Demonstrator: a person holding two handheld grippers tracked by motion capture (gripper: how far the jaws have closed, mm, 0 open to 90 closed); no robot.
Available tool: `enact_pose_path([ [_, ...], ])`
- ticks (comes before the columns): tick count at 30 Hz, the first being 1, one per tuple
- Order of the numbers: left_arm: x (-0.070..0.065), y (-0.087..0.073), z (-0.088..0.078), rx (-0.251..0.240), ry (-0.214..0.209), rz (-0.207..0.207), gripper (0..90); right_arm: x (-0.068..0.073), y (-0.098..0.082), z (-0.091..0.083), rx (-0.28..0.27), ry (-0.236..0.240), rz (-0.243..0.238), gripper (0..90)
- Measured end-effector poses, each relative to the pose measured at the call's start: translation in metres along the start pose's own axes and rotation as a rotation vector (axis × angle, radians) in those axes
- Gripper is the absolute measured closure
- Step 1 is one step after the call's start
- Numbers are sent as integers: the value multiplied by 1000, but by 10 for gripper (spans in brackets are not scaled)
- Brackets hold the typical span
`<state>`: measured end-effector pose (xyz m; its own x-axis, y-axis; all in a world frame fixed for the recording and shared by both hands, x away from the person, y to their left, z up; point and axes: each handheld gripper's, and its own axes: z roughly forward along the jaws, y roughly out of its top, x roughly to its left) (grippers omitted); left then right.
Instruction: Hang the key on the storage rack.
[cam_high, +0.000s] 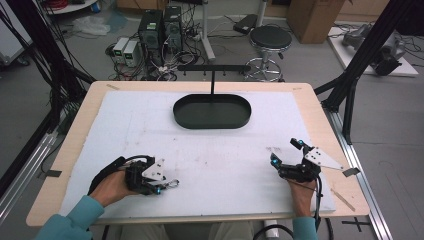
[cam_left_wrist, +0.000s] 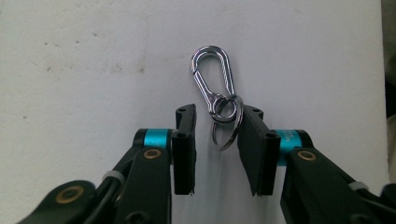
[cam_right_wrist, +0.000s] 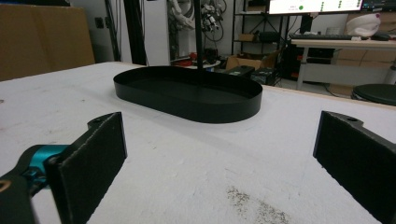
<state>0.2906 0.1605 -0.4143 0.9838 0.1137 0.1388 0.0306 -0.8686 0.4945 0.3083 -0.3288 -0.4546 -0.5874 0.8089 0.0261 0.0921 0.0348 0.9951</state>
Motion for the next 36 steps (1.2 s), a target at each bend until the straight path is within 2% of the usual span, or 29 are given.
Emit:
enact_pose_path([
  [13,2,-1,-3,-12,-21,-12,803,0,0,0,0,0,1,20],
  [19,5,-2,-5,-15,-32,-9,818,0,0,0,0,0,-1,20],
  [21,5,-2,-5,-26,-34,-26,832,0,0,0,0,0,-1,21],
  [36,8,-3,-4,-33,-49,-43,872,0,0,0,0,1,1,20],
])
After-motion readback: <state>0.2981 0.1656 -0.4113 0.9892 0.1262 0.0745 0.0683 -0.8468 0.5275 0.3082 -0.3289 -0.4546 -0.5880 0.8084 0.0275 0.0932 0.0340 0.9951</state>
